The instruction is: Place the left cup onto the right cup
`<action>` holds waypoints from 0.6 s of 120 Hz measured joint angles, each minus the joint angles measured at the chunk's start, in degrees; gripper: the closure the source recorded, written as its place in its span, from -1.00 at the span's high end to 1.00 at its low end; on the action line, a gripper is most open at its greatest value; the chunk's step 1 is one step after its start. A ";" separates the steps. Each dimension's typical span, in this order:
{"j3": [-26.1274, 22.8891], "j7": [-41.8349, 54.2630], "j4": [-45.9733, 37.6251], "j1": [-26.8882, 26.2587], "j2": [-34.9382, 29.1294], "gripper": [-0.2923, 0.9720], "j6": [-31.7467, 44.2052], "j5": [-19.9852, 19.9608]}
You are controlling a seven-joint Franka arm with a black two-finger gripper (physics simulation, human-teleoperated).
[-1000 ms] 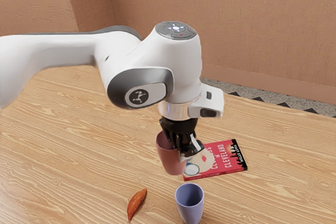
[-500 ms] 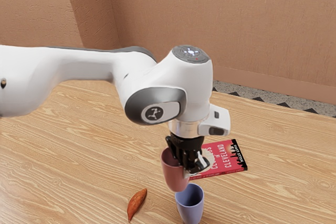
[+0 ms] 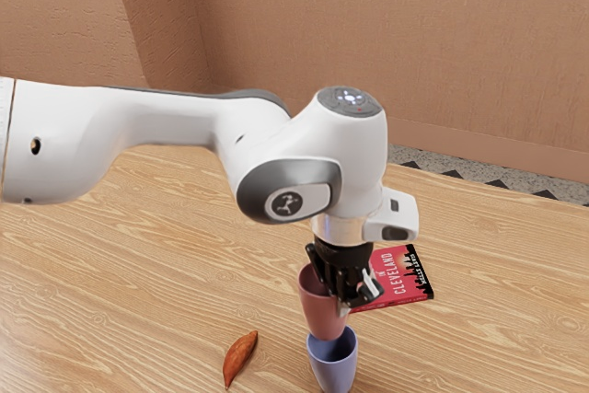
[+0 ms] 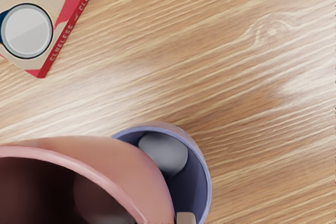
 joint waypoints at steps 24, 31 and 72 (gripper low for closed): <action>-0.24 -0.52 -0.03 -0.85 0.14 -0.70 0.44 -0.04; -0.31 -0.68 -0.08 -1.04 0.14 -0.70 0.52 -0.07; -0.44 -1.43 -0.82 -0.88 1.28 -0.70 0.84 -0.31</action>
